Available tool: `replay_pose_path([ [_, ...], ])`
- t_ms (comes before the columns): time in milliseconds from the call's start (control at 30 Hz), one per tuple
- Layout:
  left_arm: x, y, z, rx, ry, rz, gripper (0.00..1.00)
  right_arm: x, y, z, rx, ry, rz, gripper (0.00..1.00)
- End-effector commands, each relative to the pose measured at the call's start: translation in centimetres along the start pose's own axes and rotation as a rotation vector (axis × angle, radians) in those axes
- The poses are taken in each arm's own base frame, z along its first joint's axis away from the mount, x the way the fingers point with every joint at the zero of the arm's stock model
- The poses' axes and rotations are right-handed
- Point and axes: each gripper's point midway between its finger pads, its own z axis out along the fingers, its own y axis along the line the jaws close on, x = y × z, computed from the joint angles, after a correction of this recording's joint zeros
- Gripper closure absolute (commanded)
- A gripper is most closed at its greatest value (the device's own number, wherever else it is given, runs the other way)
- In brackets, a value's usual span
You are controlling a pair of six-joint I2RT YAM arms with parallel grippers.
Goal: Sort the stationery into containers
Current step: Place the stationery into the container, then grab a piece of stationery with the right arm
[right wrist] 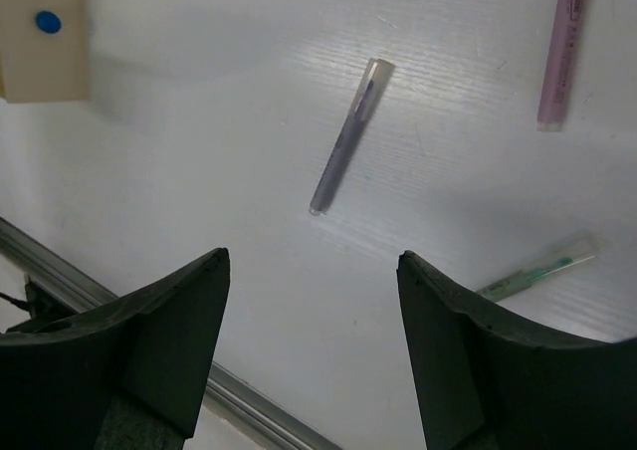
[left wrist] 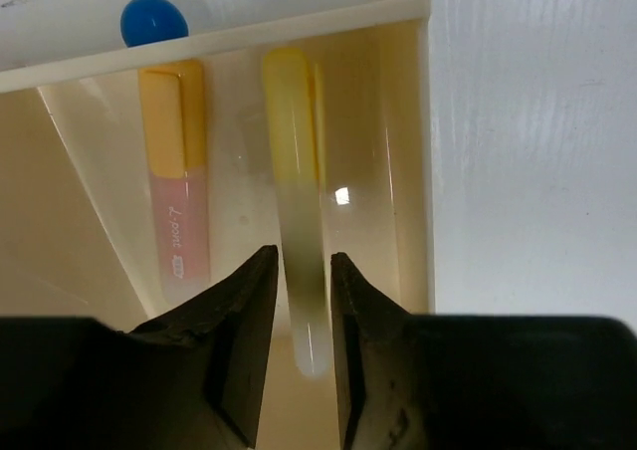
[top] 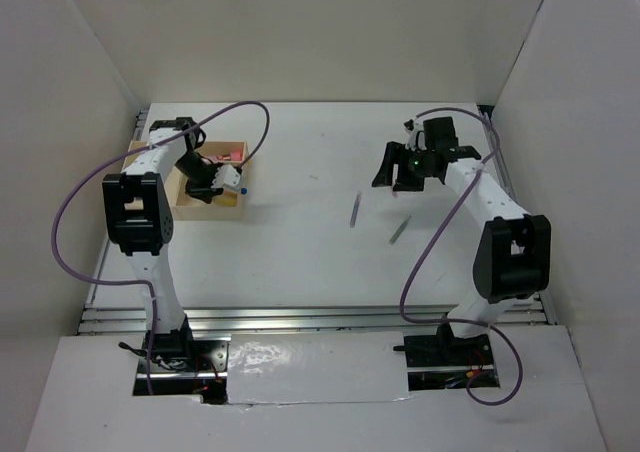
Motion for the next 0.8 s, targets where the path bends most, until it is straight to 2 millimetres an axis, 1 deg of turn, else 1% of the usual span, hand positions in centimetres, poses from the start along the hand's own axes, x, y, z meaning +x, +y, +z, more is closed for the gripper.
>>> replay_pose_path([
  [0, -0.2, -0.3, 0.9, 0.021, -0.022, -0.019, 0.59, -1.0, 0.7, 0.4, 0.022, -0.004, -0.043, 0.26],
  [33, -0.1, -0.1, 0.9, 0.015, -0.021, -0.020, 0.58, -1.0, 0.4, 0.8, 0.039, 0.002, -0.041, 0.26],
  [67, -0.2, 0.1, 0.8, 0.007, -0.022, -0.024, 0.51, -1.1, 0.6, 1.0, 0.044, -0.001, -0.049, 0.26],
  [100, -0.4, 0.3, 0.8, -0.003, -0.025, -0.022, 0.49, -0.7, 0.7, 1.6, 0.050, 0.017, -0.054, 0.26],
  [167, -0.7, 0.8, 0.3, -0.032, -0.031, -0.029, 0.47, -0.6, 0.7, 2.2, 0.072, 0.021, -0.067, 0.28],
  [200, -0.8, 1.2, 0.0, -0.050, -0.028, -0.028, 0.47, 0.0, 0.8, 2.9, 0.079, 0.041, -0.075, 0.28],
  [267, -1.3, 2.2, -1.3, -0.105, -0.028, -0.034, 0.45, 0.2, 0.9, 3.7, 0.104, 0.047, -0.093, 0.30],
  [300, -1.7, 3.3, -2.5, -0.153, -0.033, -0.032, 0.45, 0.5, 0.7, 4.3, 0.118, 0.061, -0.101, 0.31],
  [333, -2.0, 3.9, -3.4, -0.189, -0.045, -0.042, 0.45, 0.9, 1.1, 4.9, 0.126, 0.073, -0.116, 0.33],
  [367, -3.1, 5.1, -5.2, -0.261, -0.080, -0.060, 0.44, 0.6, 1.0, 5.1, 0.152, 0.067, -0.128, 0.34],
  [400, -3.8, 6.2, -7.0, -0.325, -0.095, -0.053, 0.43, 0.9, 0.7, 5.9, 0.173, 0.083, -0.127, 0.35],
  [433, -5.0, 6.9, -9.5, -0.408, -0.115, -0.055, 0.30, 0.8, 1.2, 6.4, 0.179, 0.082, -0.142, 0.38],
  [467, -5.9, 8.5, -11.1, -0.515, -0.153, -0.105, 0.29, 0.8, 0.6, 6.8, 0.222, 0.078, -0.141, 0.39],
  [500, -6.9, 9.1, -12.5, -0.582, -0.188, -0.110, 0.29, 1.2, 0.1, 7.6, 0.251, 0.091, -0.129, 0.39],
  [533, -8.5, 9.1, -15.5, -0.678, -0.214, -0.096, 0.28, 1.2, 0.2, 8.1, 0.270, 0.086, -0.132, 0.40],
  [567, -8.8, 8.3, -15.1, -0.698, -0.255, -0.176, 0.28, 1.0, -0.5, 8.3, 0.318, 0.076, -0.132, 0.40],
  [600, -9.7, 9.7, -17.2, -0.818, -0.289, -0.144, 0.25, 1.3, -0.7, 9.0, 0.342, 0.084, -0.137, 0.40],
  [633, -11.5, 8.9, -20.4, -0.914, -0.316, -0.121, 0.21, 1.4, -0.3, 9.4, 0.346, 0.082, -0.141, 0.40],
  [667, -11.5, 7.8, -18.9, -0.914, -0.351, -0.188, 0.18, 1.3, -0.5, 9.5, 0.373, 0.074, -0.146, 0.40],
  [700, -11.9, 8.4, -20.8, -1.016, -0.365, -0.164, 0.15, 1.4, -0.9, 9.8, 0.404, 0.072, -0.152, 0.41],
  [733, -13.2, 7.3, -22.8, -1.077, -0.386, -0.142, 0.12, 1.4, -0.8, 10.2, 0.418, 0.070, -0.156, 0.41],
  [767, -12.9, 6.6, -21.9, -1.082, -0.398, -0.172, 0.06, 1.8, -1.0, 10.8, 0.445, 0.080, -0.168, 0.43],
])
